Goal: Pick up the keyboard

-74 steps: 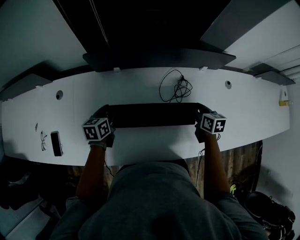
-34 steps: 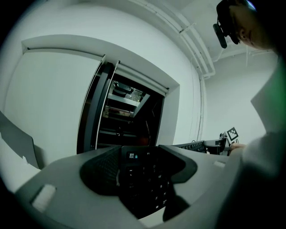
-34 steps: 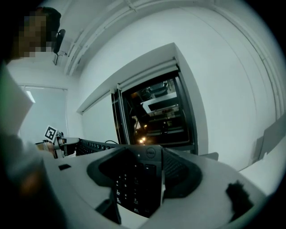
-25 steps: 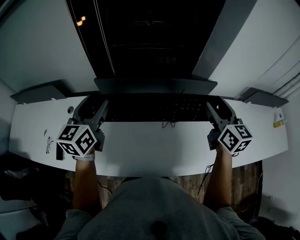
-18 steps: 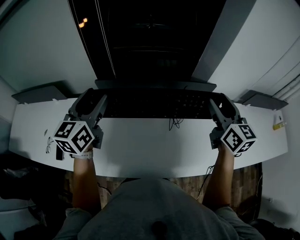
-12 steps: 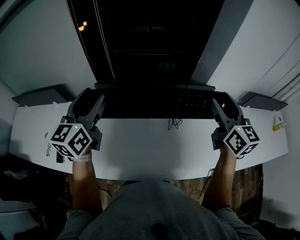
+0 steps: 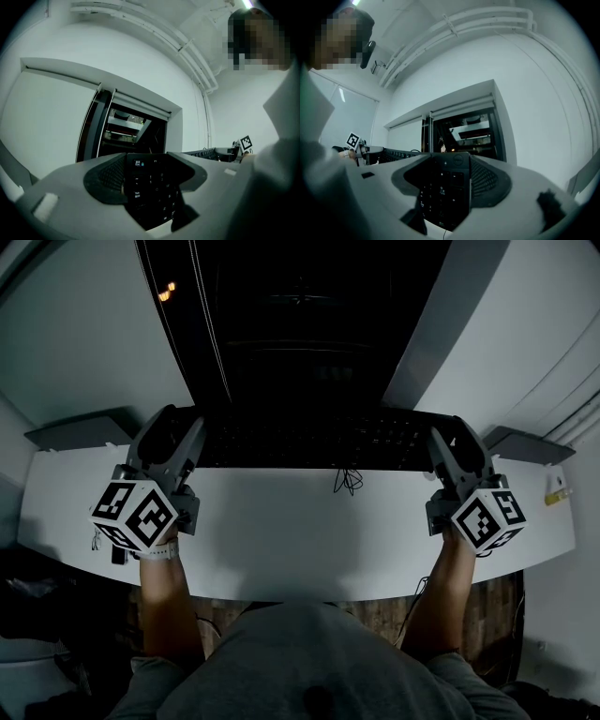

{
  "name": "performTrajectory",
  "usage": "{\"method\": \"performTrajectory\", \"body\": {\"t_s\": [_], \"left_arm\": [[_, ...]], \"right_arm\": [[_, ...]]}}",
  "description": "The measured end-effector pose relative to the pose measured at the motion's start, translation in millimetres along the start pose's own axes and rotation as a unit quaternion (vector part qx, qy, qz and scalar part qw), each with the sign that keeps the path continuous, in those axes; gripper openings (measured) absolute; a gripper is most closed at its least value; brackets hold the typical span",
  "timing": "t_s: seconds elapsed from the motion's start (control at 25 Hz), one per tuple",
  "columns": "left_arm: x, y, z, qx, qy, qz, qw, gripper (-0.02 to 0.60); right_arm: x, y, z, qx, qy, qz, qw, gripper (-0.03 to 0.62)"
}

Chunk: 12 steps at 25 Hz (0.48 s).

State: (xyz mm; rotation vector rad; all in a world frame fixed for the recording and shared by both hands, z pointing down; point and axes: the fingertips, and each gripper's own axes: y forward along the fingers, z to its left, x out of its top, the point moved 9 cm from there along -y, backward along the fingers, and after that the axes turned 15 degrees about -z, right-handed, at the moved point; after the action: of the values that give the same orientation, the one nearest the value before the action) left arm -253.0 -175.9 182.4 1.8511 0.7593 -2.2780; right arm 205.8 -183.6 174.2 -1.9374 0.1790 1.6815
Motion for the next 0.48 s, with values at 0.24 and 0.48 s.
{"method": "performTrajectory", "body": {"t_s": [0.24, 0.48], "left_arm": [[6.1, 16.6, 0.0, 0.000, 0.013, -0.003, 0.9999, 0.258], [8.6, 17.0, -0.1, -0.004, 0.017, -0.006, 0.9998, 0.258]], "right_arm": [[-1.3, 12.4, -10.9, 0.004, 0.010, 0.004, 1.000, 0.255], [-1.5, 10.6, -10.8, 0.002, 0.012, -0.002, 1.000, 0.255]]}}
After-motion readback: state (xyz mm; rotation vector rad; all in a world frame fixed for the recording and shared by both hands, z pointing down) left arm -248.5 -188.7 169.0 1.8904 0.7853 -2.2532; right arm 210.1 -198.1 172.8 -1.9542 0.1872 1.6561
